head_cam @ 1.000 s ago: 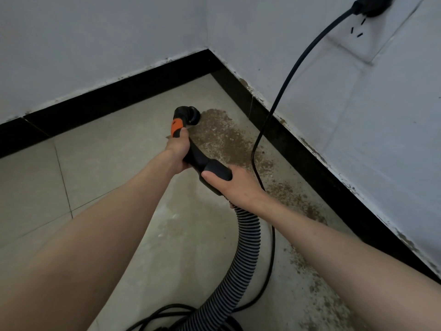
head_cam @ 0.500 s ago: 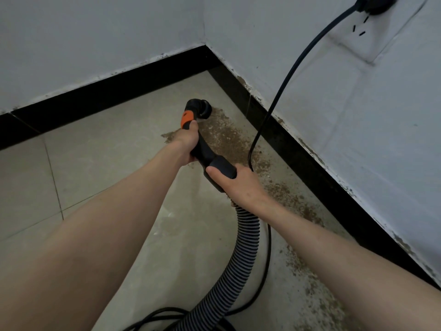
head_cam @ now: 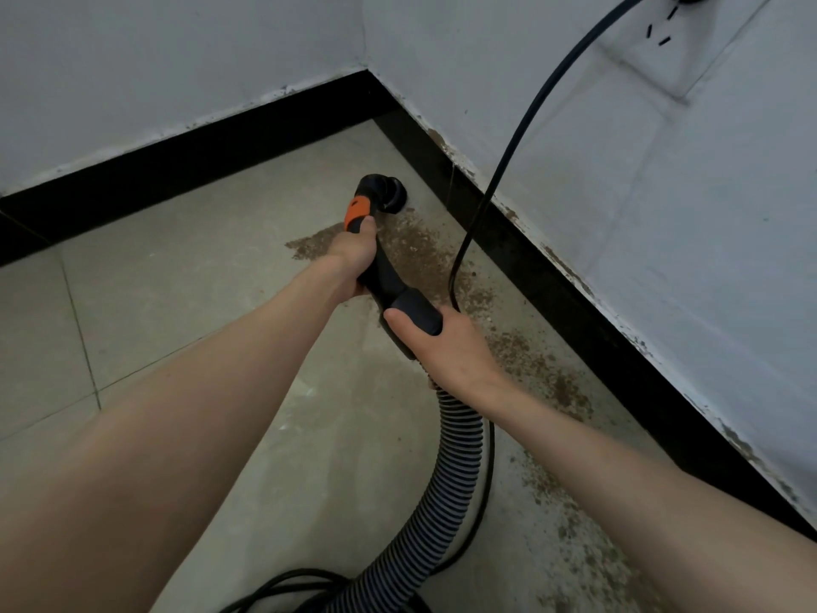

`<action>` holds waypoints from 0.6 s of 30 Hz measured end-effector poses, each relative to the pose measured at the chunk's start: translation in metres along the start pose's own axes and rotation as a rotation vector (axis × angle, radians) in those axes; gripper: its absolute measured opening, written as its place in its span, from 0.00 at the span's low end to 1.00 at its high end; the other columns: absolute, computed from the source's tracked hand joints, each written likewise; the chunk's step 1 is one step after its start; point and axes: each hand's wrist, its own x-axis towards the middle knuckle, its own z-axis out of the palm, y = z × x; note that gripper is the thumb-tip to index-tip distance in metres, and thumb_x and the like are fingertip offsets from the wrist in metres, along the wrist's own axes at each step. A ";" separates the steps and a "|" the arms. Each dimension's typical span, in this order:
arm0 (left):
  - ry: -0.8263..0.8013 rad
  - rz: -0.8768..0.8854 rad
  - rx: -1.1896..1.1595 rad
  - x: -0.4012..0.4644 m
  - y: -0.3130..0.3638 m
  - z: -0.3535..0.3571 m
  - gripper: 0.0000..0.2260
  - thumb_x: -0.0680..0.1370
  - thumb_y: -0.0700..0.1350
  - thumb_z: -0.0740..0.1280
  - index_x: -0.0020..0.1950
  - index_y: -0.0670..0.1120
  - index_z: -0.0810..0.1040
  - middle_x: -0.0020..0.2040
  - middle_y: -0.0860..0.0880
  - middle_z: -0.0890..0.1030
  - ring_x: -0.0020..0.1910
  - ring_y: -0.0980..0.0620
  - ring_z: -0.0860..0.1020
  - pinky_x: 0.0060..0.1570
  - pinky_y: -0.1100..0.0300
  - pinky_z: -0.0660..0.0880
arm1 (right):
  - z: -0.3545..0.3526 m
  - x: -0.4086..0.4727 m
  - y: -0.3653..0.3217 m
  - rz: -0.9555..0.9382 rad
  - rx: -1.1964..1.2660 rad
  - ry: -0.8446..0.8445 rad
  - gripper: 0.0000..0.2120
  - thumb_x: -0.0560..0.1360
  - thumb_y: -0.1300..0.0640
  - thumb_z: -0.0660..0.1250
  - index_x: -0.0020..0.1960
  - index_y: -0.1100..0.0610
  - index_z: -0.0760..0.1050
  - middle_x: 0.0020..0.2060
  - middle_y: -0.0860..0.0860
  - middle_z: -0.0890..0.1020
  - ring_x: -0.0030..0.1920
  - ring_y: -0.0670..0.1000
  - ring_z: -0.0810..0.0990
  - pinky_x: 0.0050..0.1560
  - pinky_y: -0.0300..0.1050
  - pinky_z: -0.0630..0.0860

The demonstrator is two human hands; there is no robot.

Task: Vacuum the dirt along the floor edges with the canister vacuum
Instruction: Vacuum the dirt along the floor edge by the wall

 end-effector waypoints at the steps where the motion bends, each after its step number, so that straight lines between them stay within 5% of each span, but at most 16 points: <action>1: -0.001 0.000 -0.006 -0.001 -0.001 0.000 0.23 0.82 0.56 0.54 0.71 0.43 0.63 0.62 0.41 0.75 0.58 0.42 0.76 0.53 0.49 0.76 | 0.000 -0.002 0.000 0.000 -0.001 0.003 0.21 0.71 0.31 0.65 0.44 0.49 0.72 0.38 0.47 0.78 0.36 0.47 0.79 0.32 0.41 0.69; 13: -0.066 -0.016 0.007 0.004 -0.003 0.017 0.20 0.82 0.58 0.56 0.61 0.42 0.71 0.48 0.44 0.77 0.46 0.46 0.78 0.48 0.52 0.77 | 0.001 -0.003 0.007 0.082 -0.092 0.090 0.30 0.67 0.26 0.61 0.49 0.53 0.73 0.40 0.49 0.77 0.39 0.52 0.78 0.32 0.44 0.67; 18: -0.068 0.011 0.017 0.009 -0.002 0.023 0.21 0.82 0.57 0.56 0.63 0.41 0.70 0.51 0.44 0.77 0.52 0.44 0.77 0.53 0.51 0.76 | 0.001 0.001 0.008 0.102 -0.076 0.093 0.32 0.66 0.27 0.61 0.52 0.54 0.73 0.41 0.50 0.78 0.39 0.50 0.78 0.32 0.44 0.68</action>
